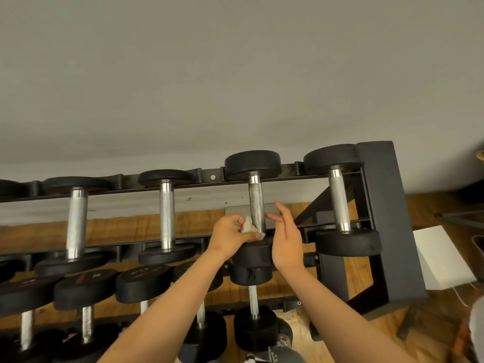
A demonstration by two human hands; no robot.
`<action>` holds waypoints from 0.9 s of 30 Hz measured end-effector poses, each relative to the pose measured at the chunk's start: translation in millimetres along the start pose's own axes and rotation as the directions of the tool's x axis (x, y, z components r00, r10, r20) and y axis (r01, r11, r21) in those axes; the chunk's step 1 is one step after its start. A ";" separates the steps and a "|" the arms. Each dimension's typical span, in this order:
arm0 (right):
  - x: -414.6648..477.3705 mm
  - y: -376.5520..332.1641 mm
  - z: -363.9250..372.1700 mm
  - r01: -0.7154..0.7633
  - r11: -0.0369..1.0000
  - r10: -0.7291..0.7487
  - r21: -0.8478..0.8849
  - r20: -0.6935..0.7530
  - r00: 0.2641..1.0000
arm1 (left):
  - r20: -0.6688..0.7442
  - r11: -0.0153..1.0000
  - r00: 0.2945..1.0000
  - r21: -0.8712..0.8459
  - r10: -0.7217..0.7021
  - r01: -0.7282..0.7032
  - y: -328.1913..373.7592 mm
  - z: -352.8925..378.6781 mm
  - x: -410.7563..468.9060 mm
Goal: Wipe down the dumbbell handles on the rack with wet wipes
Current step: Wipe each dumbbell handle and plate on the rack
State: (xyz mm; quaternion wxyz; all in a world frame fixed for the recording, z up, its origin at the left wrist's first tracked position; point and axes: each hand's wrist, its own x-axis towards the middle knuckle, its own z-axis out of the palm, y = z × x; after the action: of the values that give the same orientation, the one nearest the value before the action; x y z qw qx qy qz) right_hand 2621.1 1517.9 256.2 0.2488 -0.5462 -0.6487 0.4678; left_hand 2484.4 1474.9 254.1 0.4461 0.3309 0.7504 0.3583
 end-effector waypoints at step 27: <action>2.7 5.5 4.7 0.000 1.000 0.000 -0.002 -0.007 1.000 | -0.215 0.982 0.976 -0.173 0.042 -0.080 10.1 12.9 7.9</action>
State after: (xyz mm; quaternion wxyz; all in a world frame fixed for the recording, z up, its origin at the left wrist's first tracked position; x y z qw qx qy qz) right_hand 2619.1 1518.7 248.8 0.2507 -0.5480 -0.6484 0.4652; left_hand 2494.8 1489.8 254.6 0.3811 0.2722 0.7472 0.4716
